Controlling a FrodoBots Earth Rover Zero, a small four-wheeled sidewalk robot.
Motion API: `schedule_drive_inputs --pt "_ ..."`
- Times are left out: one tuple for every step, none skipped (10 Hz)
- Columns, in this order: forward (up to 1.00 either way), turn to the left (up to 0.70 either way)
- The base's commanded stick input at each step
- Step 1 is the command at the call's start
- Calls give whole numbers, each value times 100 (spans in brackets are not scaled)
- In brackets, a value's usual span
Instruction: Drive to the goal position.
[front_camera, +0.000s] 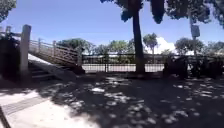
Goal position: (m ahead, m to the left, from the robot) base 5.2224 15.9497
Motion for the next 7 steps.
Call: schedule_drive_inputs --pt "39 0" --pt "36 0" --pt "33 0" --pt "30 0" --pt "27 0" --pt "24 0" --pt "21 0"
